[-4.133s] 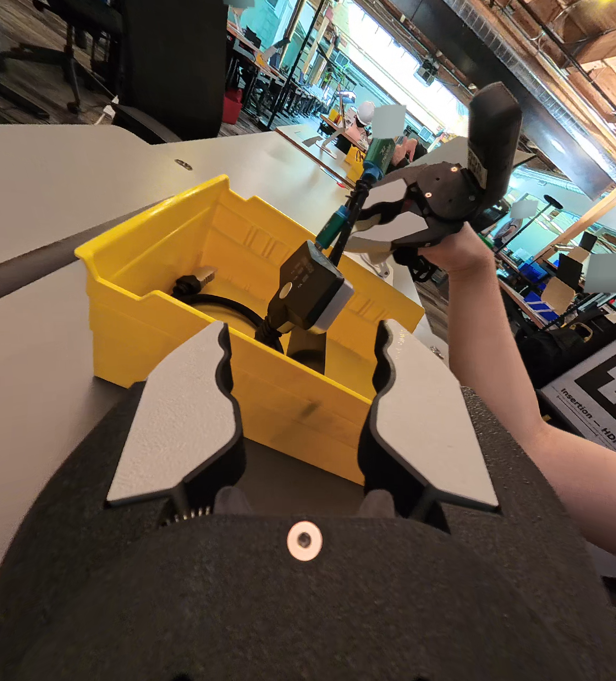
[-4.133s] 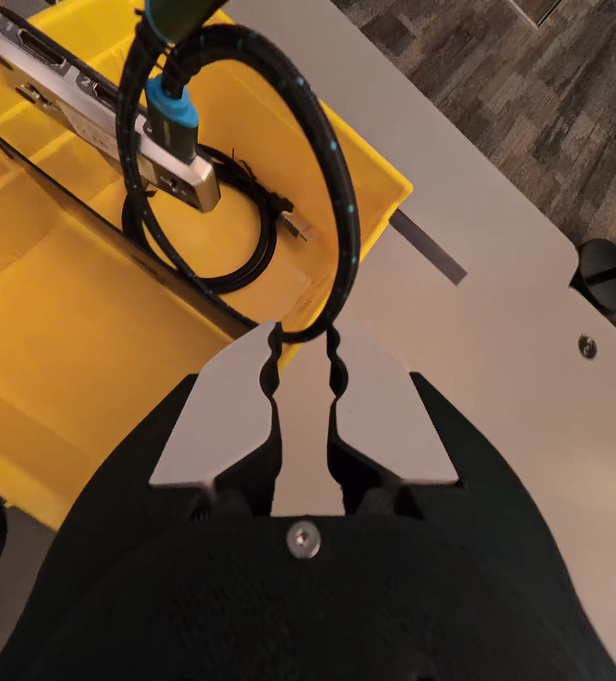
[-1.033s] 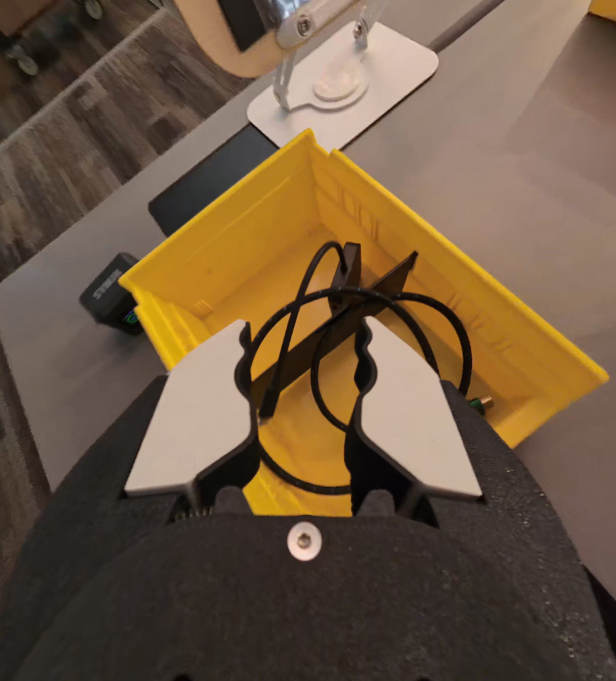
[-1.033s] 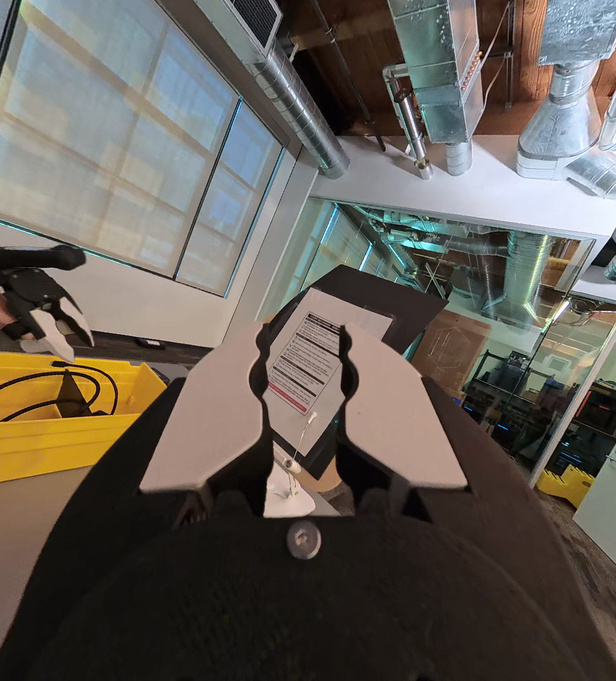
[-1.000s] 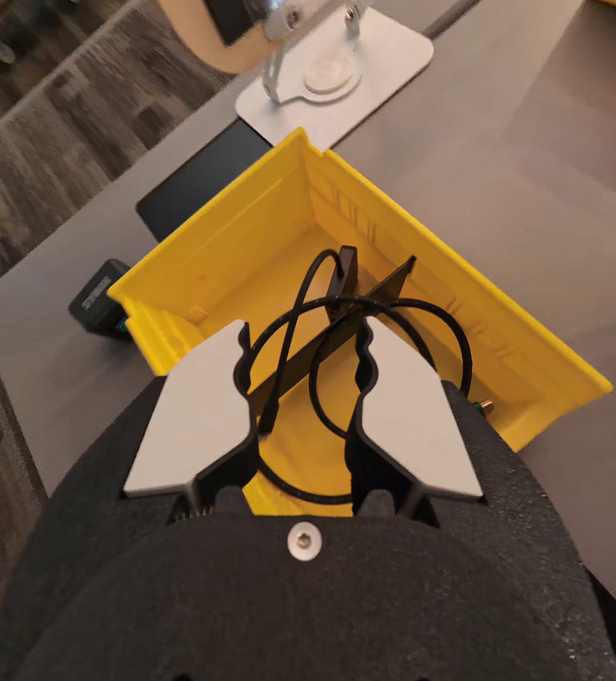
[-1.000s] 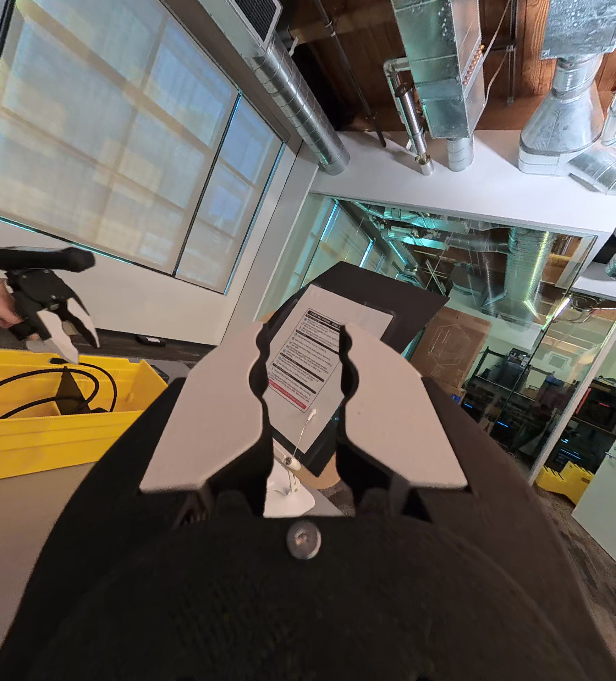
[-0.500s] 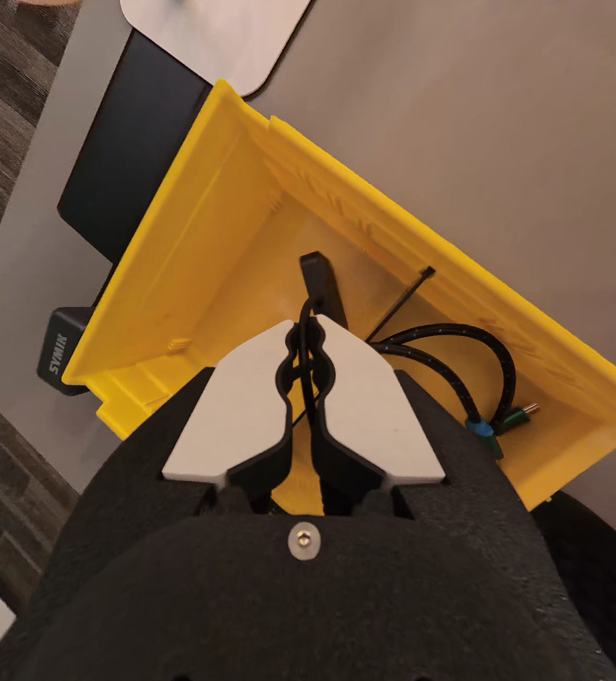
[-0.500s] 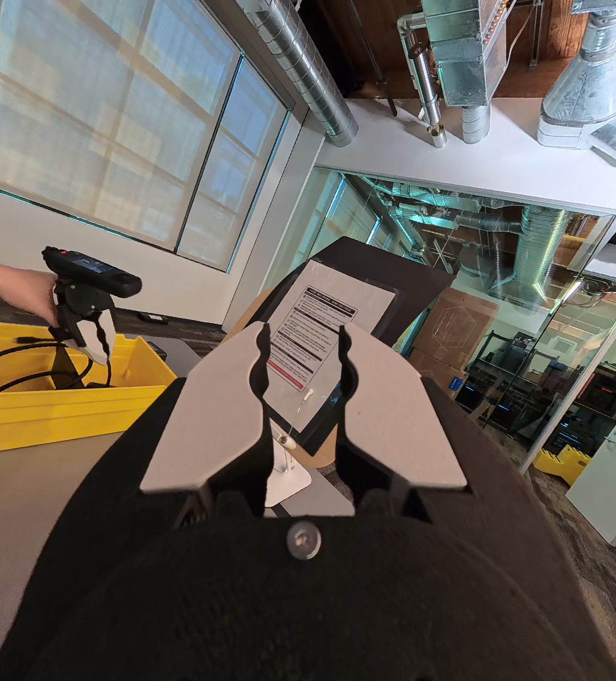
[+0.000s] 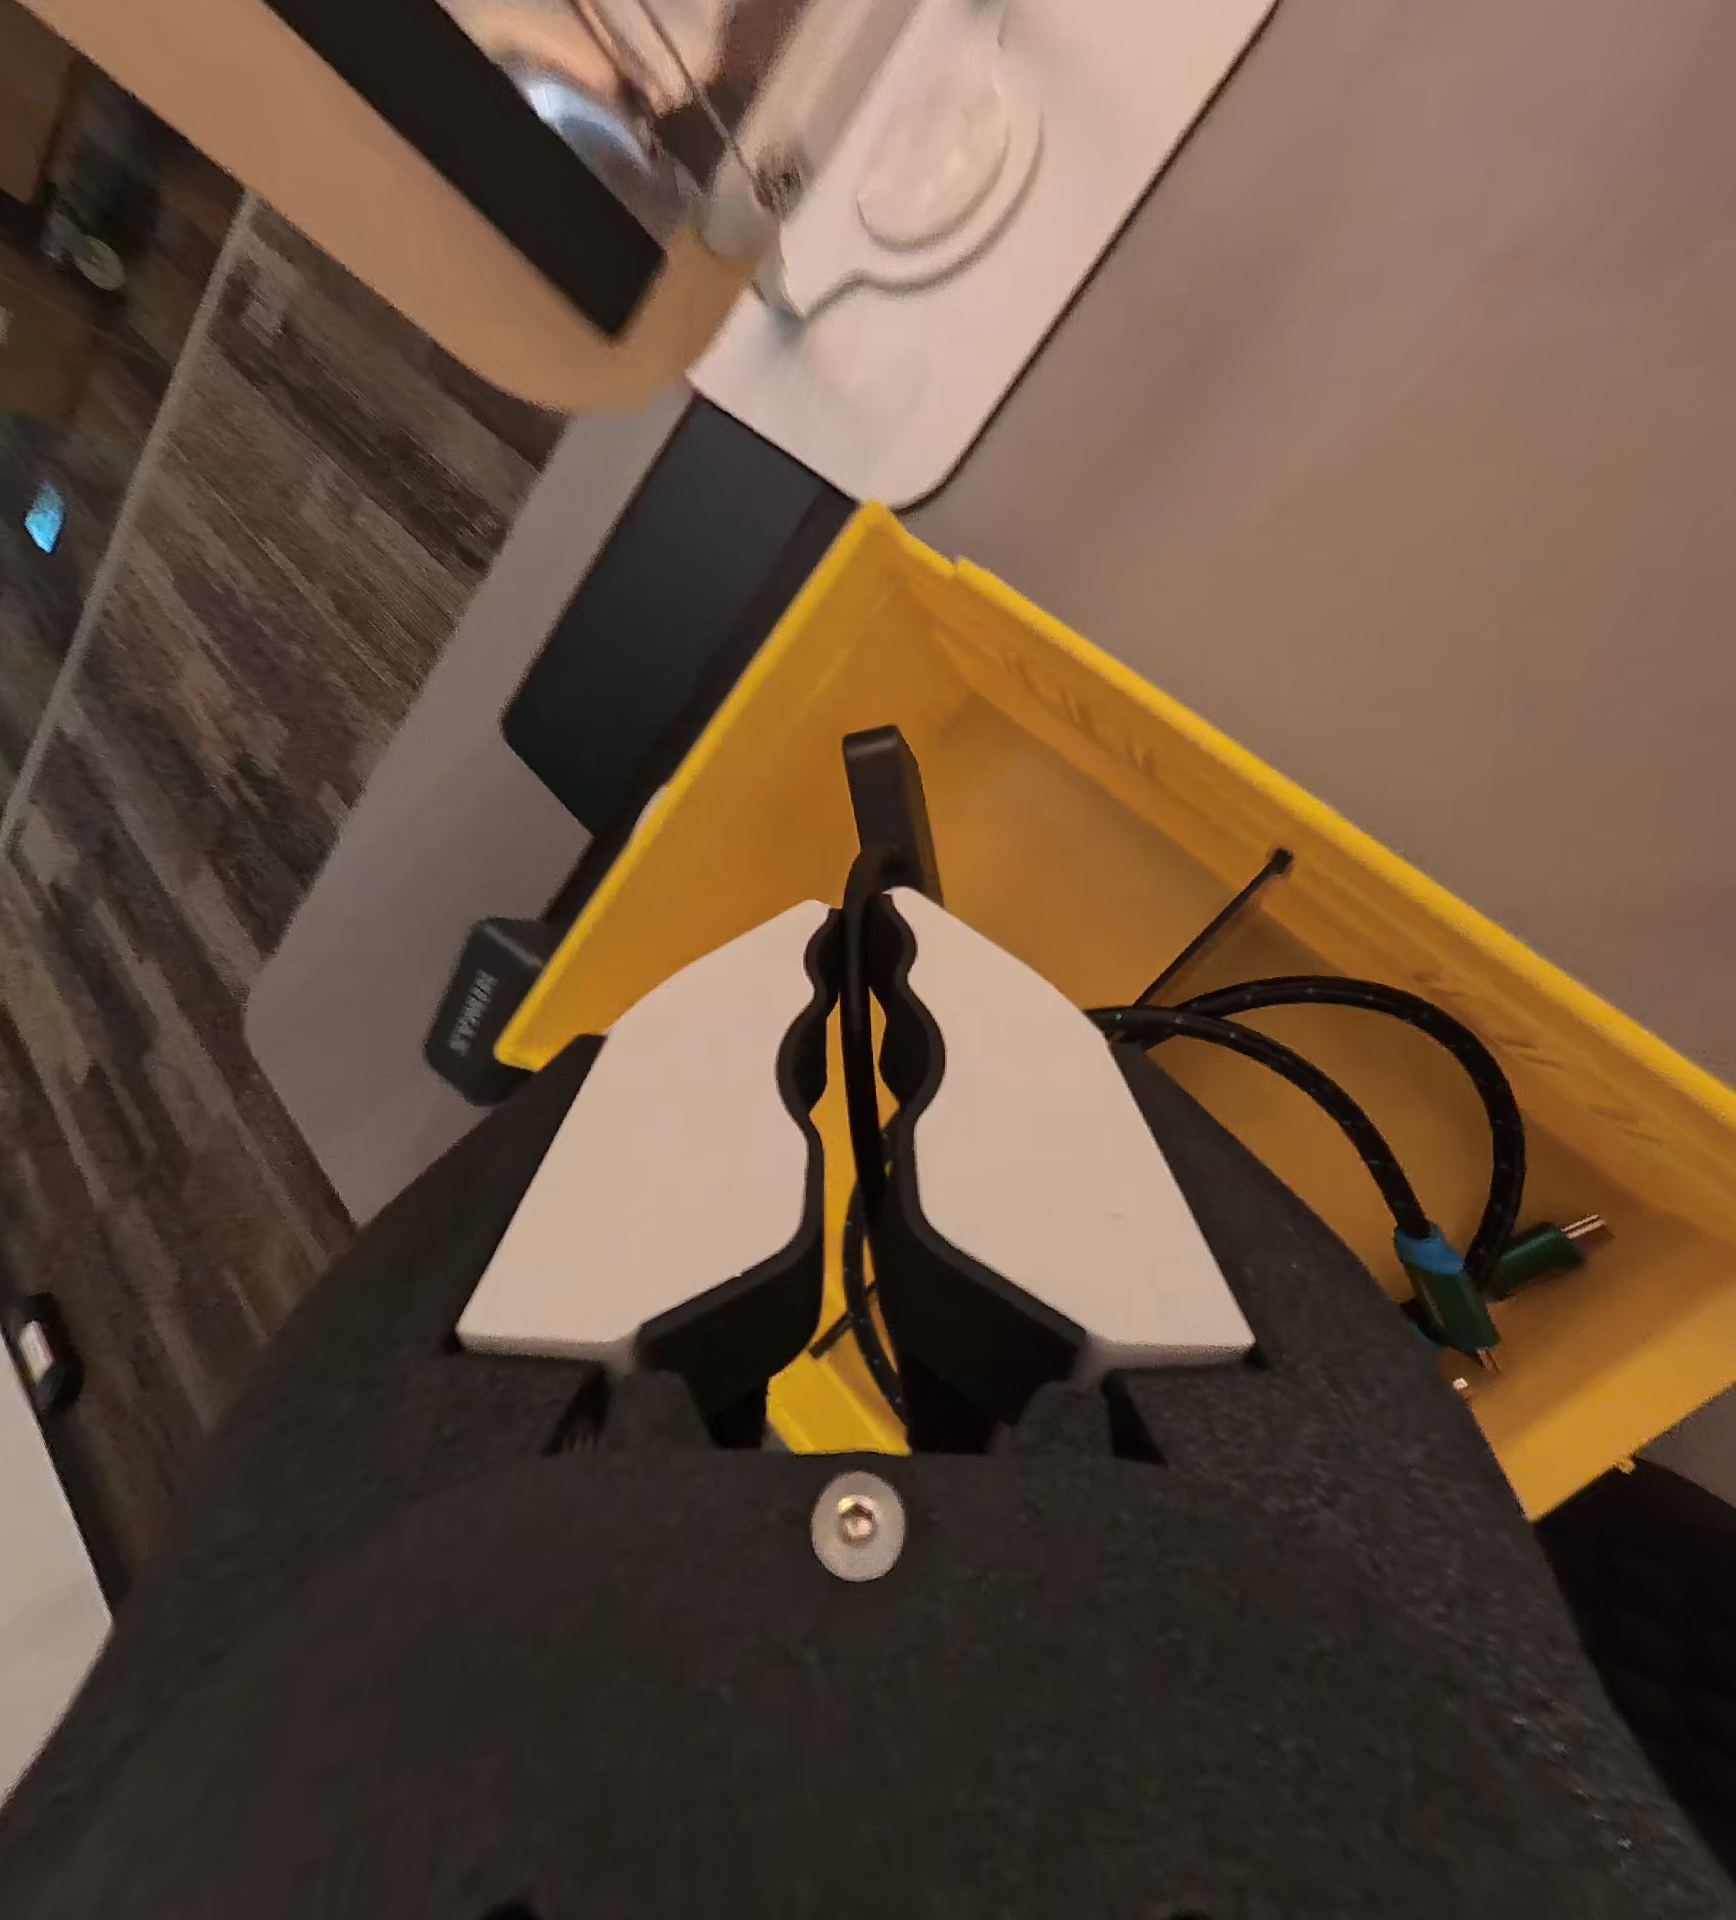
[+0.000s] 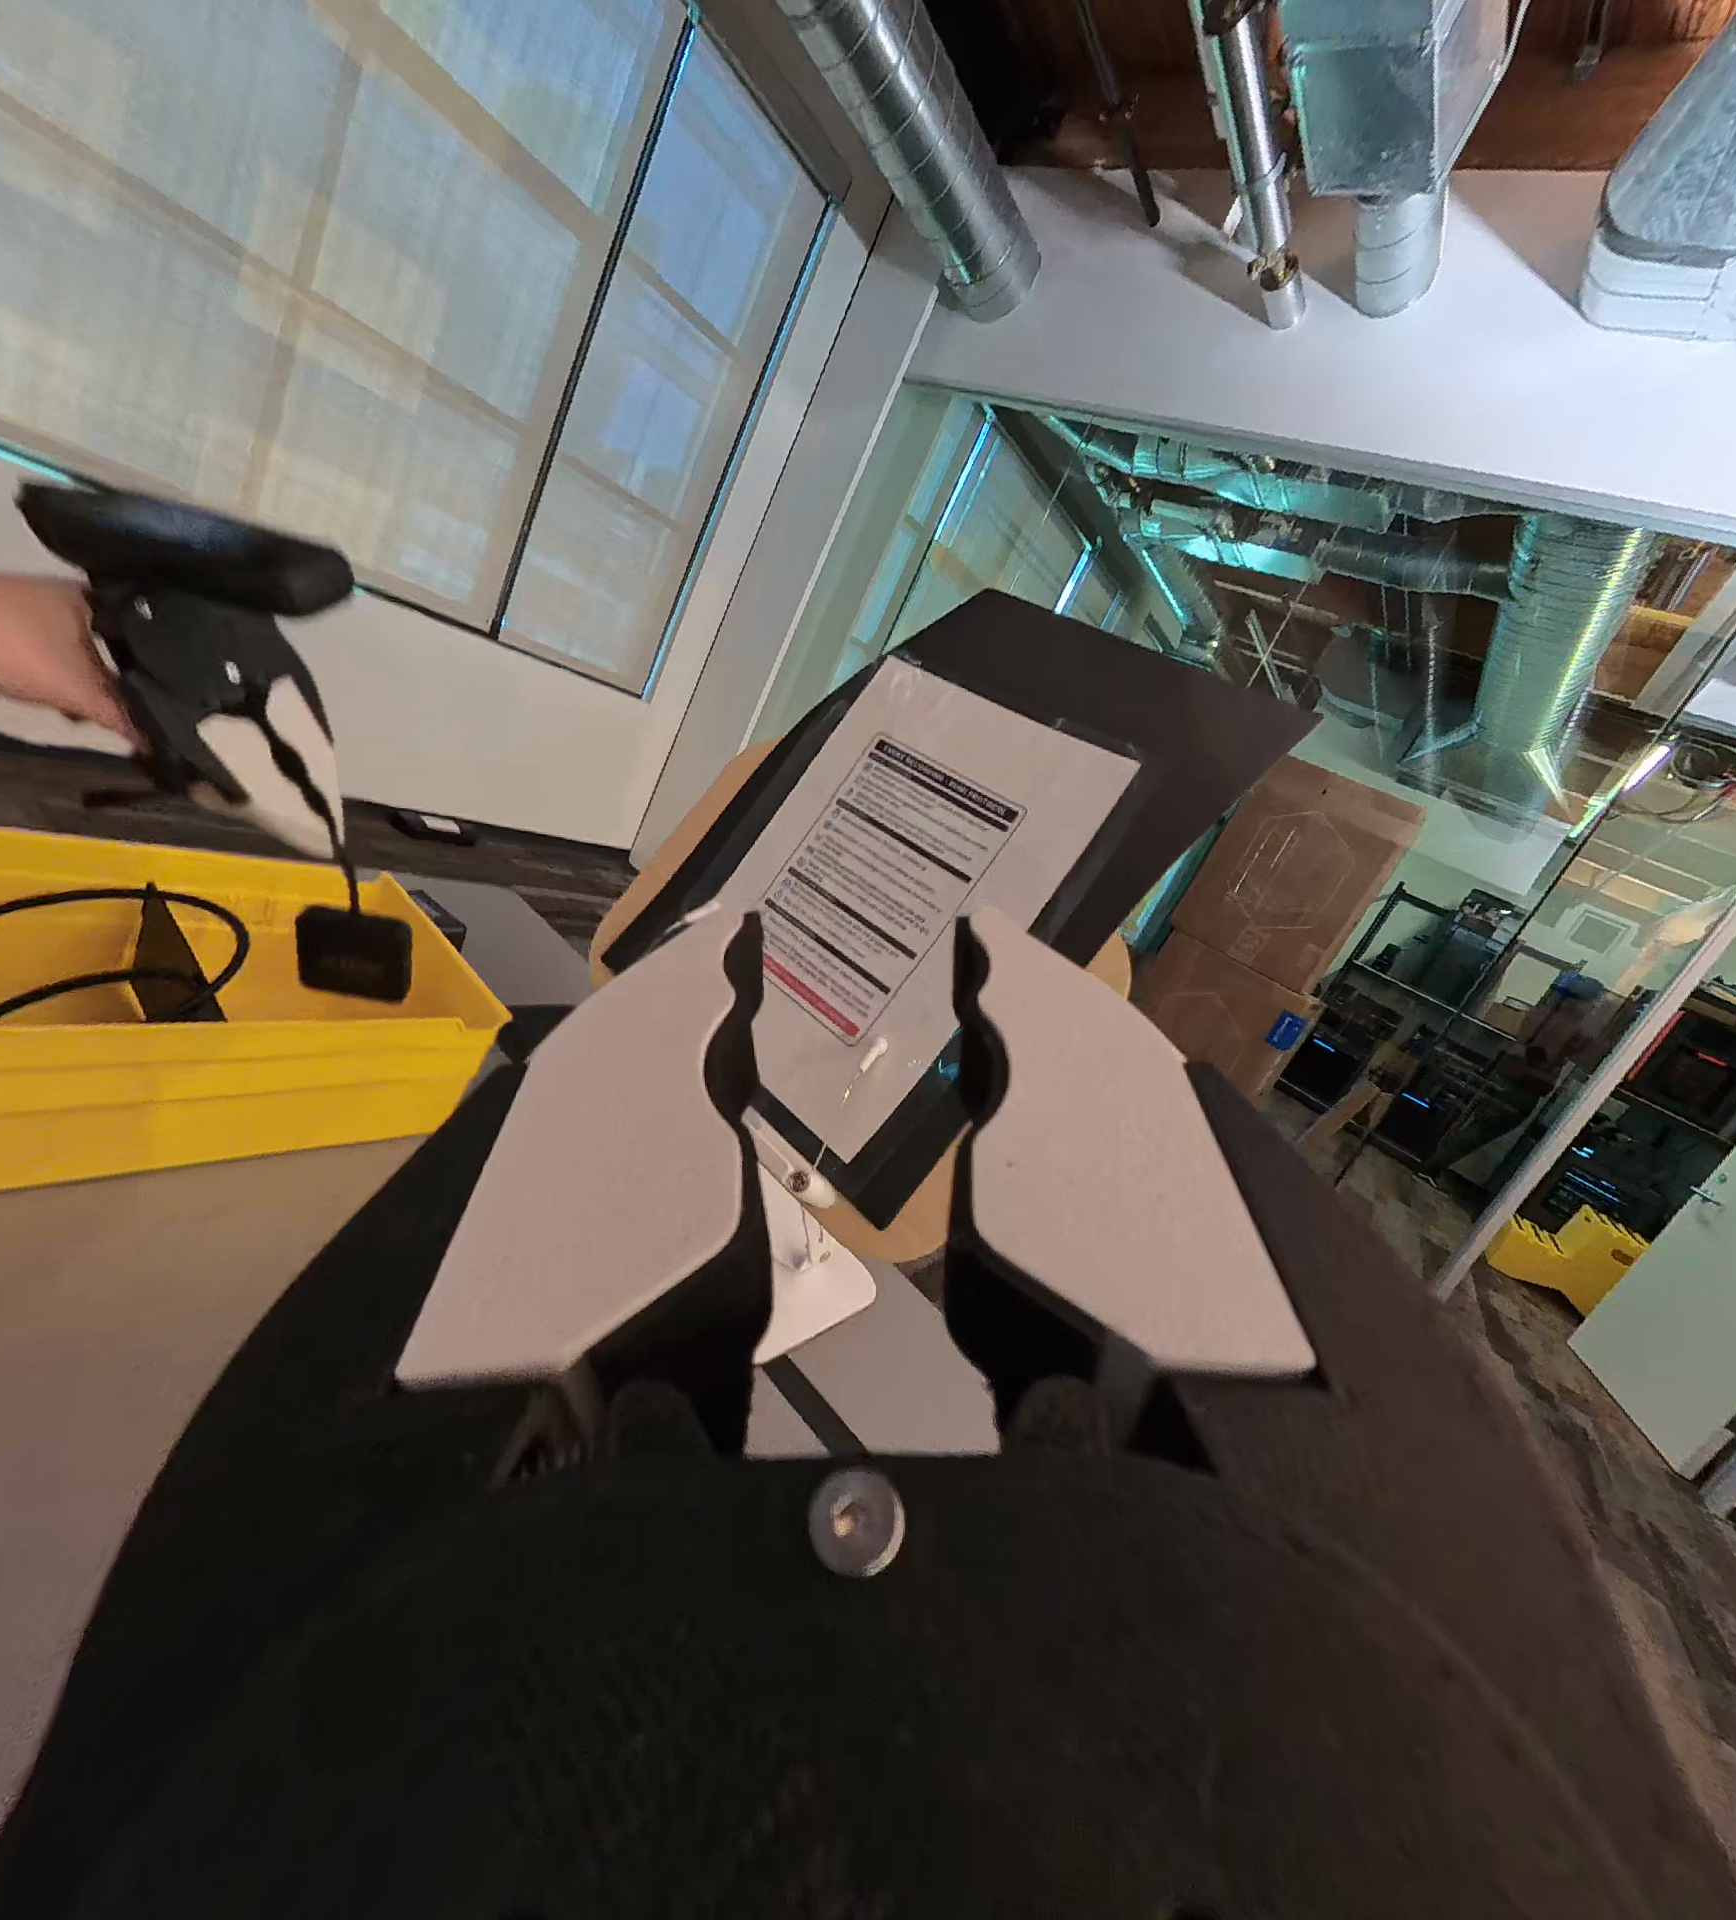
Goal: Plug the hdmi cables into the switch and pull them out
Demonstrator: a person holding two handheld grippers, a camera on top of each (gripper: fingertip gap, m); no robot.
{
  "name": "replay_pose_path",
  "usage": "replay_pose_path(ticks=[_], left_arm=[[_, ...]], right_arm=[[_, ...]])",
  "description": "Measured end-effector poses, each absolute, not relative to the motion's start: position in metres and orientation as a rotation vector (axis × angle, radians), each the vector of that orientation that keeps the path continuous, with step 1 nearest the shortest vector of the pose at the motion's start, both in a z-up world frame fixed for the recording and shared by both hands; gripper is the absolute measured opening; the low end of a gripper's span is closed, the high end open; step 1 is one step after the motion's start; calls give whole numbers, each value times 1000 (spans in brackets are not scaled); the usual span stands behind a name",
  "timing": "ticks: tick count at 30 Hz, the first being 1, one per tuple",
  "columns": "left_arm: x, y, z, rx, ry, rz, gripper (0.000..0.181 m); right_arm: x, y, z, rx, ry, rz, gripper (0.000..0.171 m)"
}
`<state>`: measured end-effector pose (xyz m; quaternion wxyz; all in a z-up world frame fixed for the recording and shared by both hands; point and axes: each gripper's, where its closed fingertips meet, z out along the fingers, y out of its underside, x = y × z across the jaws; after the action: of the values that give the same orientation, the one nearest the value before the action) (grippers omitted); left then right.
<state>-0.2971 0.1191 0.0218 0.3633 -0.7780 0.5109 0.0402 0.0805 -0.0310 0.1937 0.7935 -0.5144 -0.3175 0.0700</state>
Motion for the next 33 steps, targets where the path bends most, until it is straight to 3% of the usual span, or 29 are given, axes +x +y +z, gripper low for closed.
replay_pose_path(ticks=[1,7,12,15,18,19,20,23,25,26,30,33], left_arm=[[-291,115,34,-1974,1318,89,4],[-219,55,98,-1770,1448,-124,4],[-152,-12,116,-1588,1623,-315,4],[-124,-45,120,-1507,1696,-436,4],[-107,-62,117,-1484,1726,-546,11],[-104,-63,116,-1487,1718,-567,13],[-104,-61,115,-1500,1705,-574,15],[-109,-53,118,-1550,1610,-595,22],[-115,-52,129,-1519,1538,-610,46],[-121,-52,134,-1492,1501,-594,46],[-146,-51,135,-1435,1404,-442,43],[-163,-54,109,-1546,1405,-387,43]], right_arm=[[79,-29,191,-1113,-694,136,36],[29,-30,170,-1146,-829,357,38],[-42,-32,101,-1226,-1188,436,62],[-65,-29,73,-1280,-1233,620,62],[-83,-43,69,-1300,-1220,942,44],[-86,-49,65,-1317,-1247,1029,18],[-88,-53,62,-1369,-1261,1128,14],[-90,-70,72,-1479,-1165,1670,14],[-85,-64,90,-1451,-906,2096,14],[-83,-60,89,-1453,-826,2239,14],[-96,-51,52,-1622,-771,2322,13],[-115,-46,3,-1907,-818,2099,13]])
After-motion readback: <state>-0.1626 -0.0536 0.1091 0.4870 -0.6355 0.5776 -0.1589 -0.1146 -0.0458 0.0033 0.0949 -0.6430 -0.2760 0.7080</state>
